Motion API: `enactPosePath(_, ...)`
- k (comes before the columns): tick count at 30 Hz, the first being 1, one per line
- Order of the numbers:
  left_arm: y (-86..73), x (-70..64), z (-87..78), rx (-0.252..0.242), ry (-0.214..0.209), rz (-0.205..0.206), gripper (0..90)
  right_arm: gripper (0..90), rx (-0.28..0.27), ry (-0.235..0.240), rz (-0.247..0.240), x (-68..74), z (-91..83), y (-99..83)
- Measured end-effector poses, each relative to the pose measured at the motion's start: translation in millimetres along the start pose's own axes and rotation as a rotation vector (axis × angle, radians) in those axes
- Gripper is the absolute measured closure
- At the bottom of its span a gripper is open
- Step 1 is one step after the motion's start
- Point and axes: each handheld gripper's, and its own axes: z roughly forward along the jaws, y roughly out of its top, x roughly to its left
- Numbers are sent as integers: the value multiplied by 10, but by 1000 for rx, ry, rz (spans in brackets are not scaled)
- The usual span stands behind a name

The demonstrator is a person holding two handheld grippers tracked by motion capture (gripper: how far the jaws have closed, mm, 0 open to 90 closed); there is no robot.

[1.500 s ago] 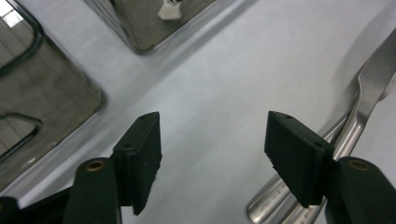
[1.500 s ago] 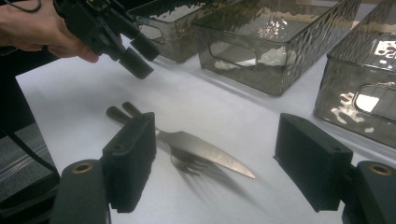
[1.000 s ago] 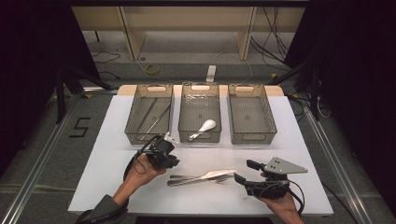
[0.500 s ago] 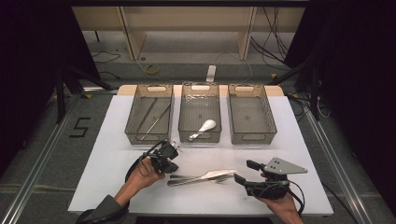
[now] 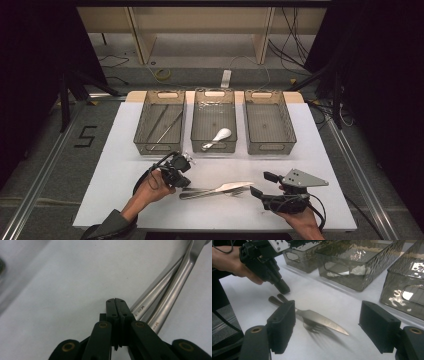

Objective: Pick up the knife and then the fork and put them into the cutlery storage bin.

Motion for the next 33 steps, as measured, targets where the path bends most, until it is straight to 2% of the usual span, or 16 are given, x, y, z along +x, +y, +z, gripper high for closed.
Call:
enactPosePath(9, -33, -43, -8, 5, -22, -6, 891, 300, 0, 0, -2, 3, 0, 1)
enactPosePath(14, -60, -78, -22, 24, -39, 2, 891, 300, 4, 1, -2, 7, 1, 2)
enactPosePath(23, -126, -237, -40, 55, -63, 31, 891, 300, 6, 3, -2, 9, 7, 1)
enactPosePath(26, -141, -275, -41, 59, -85, 30, 891, 300, 4, 2, 2, 9, 5, 1)
enactPosePath(28, -153, -320, -38, 67, -114, 37, 891, 300, 5, 0, 2, 10, 4, 2)
enactPosePath(33, -150, -451, -21, 74, -133, 52, 891, 300, 8, 0, 2, 8, 6, 1)
